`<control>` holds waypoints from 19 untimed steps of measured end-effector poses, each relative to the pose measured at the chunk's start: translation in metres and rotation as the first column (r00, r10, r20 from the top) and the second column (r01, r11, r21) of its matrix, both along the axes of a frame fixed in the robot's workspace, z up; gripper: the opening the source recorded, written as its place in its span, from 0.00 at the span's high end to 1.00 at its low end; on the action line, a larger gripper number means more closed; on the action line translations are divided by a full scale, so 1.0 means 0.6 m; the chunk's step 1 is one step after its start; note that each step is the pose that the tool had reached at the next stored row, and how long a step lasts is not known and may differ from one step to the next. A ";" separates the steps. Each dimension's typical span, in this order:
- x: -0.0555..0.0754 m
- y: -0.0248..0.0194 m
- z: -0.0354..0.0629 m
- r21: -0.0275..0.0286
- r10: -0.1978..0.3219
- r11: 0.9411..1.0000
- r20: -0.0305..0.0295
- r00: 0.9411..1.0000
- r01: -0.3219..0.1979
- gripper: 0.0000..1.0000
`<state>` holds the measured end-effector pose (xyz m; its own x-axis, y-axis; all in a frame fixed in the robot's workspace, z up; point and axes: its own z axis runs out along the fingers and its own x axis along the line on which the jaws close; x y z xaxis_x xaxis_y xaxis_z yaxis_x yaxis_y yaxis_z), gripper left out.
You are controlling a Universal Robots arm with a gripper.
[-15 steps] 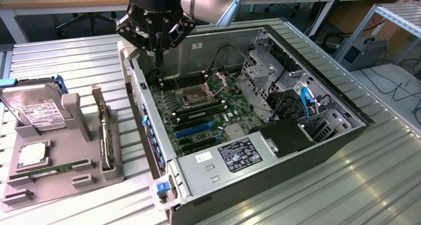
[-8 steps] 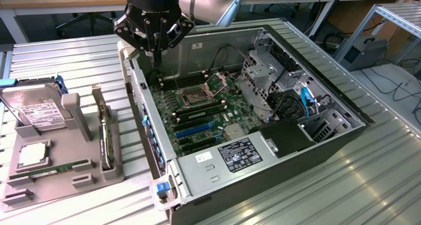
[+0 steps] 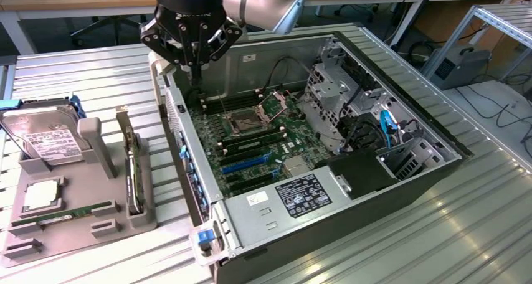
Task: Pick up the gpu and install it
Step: 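Reach for the gpu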
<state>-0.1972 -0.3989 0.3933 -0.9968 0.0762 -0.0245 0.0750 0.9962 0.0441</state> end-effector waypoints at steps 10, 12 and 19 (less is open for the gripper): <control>-0.007 0.0000 0.000 0.000 0.000 1.000 0.000 1.000 0.000 0.89; -0.009 0.0000 0.000 -0.001 0.000 1.000 0.000 1.000 0.000 0.89; -0.014 0.0000 0.000 -0.001 0.000 1.000 0.000 1.000 0.000 0.89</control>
